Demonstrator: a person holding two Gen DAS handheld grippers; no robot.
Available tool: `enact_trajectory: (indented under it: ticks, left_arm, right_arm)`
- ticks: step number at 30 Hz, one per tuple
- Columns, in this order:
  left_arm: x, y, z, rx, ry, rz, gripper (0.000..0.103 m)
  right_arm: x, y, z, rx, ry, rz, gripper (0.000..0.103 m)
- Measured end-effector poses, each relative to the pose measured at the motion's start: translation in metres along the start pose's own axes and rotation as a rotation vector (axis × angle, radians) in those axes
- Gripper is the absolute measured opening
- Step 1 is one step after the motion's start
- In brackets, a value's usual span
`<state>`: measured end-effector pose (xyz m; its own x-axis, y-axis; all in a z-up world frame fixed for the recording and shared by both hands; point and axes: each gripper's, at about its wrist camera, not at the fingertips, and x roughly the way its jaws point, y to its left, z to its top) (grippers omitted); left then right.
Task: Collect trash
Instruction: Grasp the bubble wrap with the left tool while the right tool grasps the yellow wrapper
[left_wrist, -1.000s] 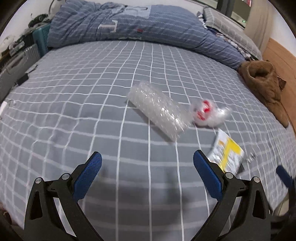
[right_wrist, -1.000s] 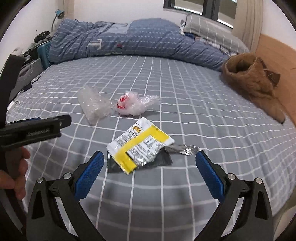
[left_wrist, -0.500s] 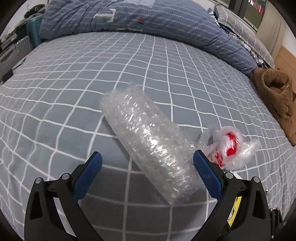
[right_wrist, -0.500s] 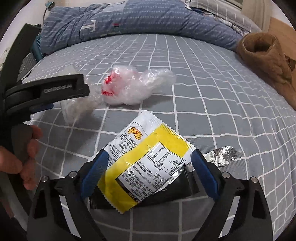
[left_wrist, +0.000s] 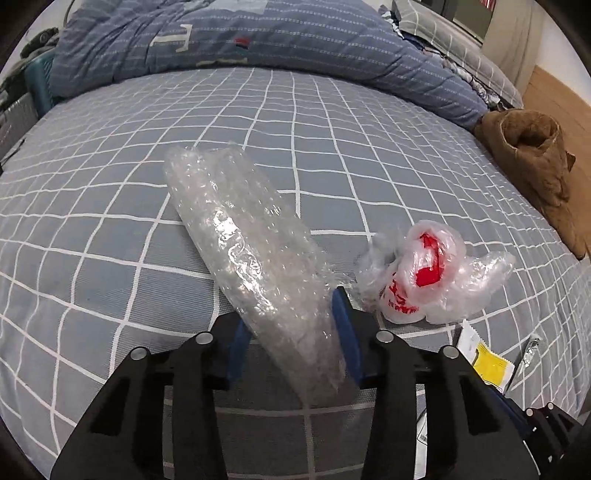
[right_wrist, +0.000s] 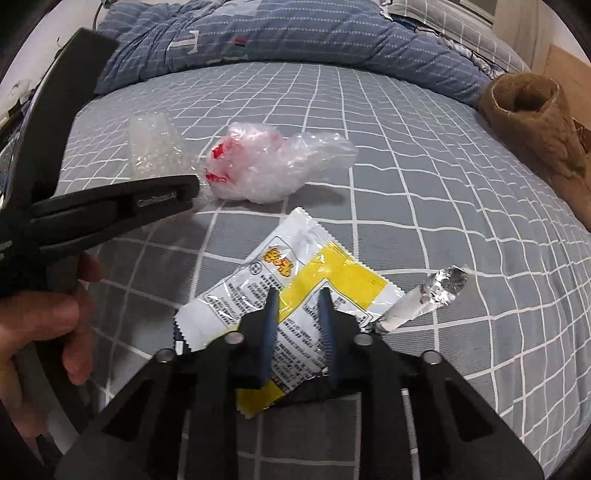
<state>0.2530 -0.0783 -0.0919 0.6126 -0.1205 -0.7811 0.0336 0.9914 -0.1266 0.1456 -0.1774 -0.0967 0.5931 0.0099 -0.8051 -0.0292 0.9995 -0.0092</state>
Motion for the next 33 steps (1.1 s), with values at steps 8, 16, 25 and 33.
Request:
enact_trajectory:
  ticks: [8,16,25,33]
  left_arm:
    - [-0.004,-0.001,-0.001,-0.008,0.0,-0.009,0.029]
    - [-0.024,0.005,-0.007,0.005,-0.007,-0.013,0.025]
    - [-0.053,0.021,-0.014,0.032,-0.034,0.007,0.025]
    - [-0.063,0.041,-0.027,0.04,-0.021,0.005,0.025]
  right_arm:
    - [0.0,-0.011,0.002,0.042,0.001,0.03,0.0]
    - [-0.011,-0.018,0.006,0.055,-0.016,0.049,0.0]
    - [-0.015,-0.015,0.014,0.113,-0.049,0.047,0.062]
    - [0.011,0.004,0.019,0.092,0.004,0.008,0.077]
